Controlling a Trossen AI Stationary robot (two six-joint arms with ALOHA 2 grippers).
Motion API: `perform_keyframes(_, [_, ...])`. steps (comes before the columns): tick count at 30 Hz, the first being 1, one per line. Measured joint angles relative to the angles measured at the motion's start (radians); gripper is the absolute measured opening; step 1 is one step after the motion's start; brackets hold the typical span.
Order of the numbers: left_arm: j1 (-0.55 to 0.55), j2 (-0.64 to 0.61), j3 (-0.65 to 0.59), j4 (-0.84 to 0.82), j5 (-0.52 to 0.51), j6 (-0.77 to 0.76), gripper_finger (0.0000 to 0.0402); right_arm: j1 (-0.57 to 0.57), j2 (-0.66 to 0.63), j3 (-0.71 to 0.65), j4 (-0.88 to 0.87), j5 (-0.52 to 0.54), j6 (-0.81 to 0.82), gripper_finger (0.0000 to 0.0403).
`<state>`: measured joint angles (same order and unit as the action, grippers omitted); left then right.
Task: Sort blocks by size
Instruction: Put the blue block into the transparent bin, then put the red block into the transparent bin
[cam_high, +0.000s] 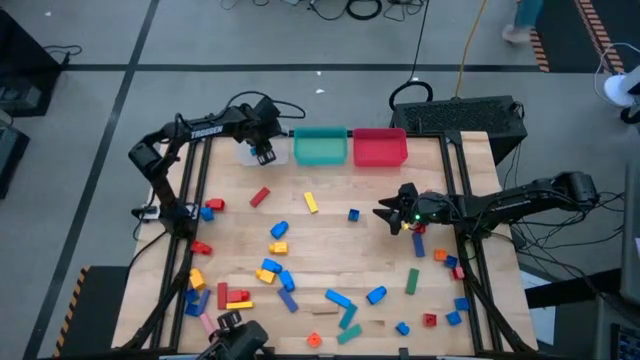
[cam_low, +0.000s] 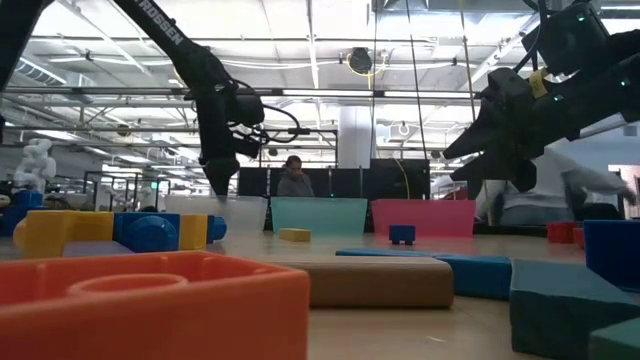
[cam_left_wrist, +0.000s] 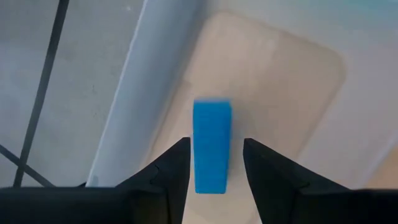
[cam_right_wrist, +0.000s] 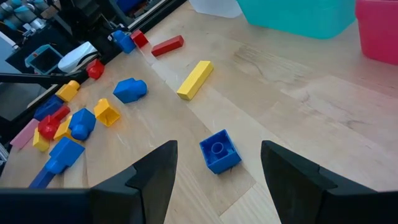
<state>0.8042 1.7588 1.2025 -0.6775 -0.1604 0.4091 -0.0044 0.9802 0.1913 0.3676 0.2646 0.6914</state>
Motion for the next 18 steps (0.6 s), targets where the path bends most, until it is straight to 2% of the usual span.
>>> perform_keyframes(9, [-0.009, -0.046, 0.000, -0.033, -0.006, -0.019, 0.0156, 0.000, 0.000, 0.000, 0.001, 0.001, 0.003, 0.0219])
perform_keyframes(18, [-0.076, -0.179, 0.000, -0.192, -0.028, -0.232, 0.0157, 0.000, 0.000, 0.000, 0.002, 0.000, 0.004, 0.0219])
